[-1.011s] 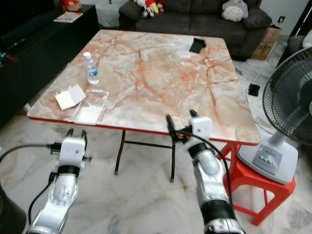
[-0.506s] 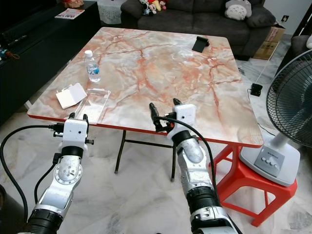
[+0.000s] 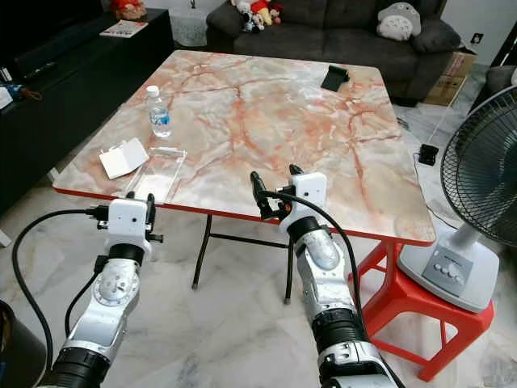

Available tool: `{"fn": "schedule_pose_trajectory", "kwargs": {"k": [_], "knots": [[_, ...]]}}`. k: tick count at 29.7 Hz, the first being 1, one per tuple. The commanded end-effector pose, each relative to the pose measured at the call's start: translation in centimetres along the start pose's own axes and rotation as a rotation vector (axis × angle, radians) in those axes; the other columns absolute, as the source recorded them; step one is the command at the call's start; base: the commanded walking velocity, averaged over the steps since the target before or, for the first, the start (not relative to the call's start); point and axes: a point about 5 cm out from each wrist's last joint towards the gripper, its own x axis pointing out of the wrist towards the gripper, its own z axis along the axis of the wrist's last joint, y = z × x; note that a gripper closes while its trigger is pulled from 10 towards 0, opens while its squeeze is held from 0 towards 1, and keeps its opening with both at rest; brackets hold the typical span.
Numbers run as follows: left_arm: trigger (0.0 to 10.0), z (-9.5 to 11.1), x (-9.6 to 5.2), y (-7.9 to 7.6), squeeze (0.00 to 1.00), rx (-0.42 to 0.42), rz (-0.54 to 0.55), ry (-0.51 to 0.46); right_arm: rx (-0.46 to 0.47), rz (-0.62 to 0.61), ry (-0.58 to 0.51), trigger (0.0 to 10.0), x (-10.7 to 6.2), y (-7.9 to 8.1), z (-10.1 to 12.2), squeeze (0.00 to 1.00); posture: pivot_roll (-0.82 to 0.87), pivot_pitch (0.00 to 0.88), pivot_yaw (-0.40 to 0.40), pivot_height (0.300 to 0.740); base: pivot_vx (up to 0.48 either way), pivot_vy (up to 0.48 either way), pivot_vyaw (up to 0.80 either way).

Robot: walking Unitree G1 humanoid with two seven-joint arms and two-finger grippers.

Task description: Picking trash to rubbish bin

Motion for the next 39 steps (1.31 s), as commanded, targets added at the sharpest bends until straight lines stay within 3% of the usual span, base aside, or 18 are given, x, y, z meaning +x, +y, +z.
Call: {"fn": "schedule_pose_trajectory", "kwargs": {"k": [1,9,31,32,37,39], "knots": [[10.0,-0.1,0.3,0.1,1.00,-0.019,0.006,0.013,0.006,-0.005,-0.007,10.0,0.3,-0.2,0.4,0.00,0.00,0.004,-0.041,0.740,0.000,0.000,0.00],[10.0,0.9,1.1,0.7,1.00,-0.020,0.017,-0.023,0.006,-0.002,-0.005,10.0,0.2,-0.3,0.4,0.00,0.01,0.000,-0.044,0.740,0.000,0.000,0.00],[10.0,0.9,1.1,1.0,1.00,-0.008,0.006,-0.010,0.011,-0.001,-0.006,10.0,0.3,-0.1,0.4,0.00,0.03,0.009,-0.045,0.740,0.000,0.000,0.00],[10.0,0.9,1.0,0.9,0.00,-0.002,-0.002,-0.002,0.012,0.000,-0.004,10.0,0.3,-0.1,0.3,0.00,0.03,0.009,-0.045,0.740,0.000,0.000,0.00],[10.0,0.9,1.0,0.8,0.00,0.003,-0.012,-0.004,0.012,0.000,-0.002,10.0,0.3,-0.1,0.3,0.00,0.03,0.016,-0.045,0.740,0.000,0.000,0.00],[10.0,1.3,0.8,0.7,0.00,-0.034,-0.007,-0.039,0.011,0.000,0.000,10.0,0.3,-0.1,0.4,0.00,0.02,0.028,-0.047,0.740,0.000,0.000,0.00]]}}
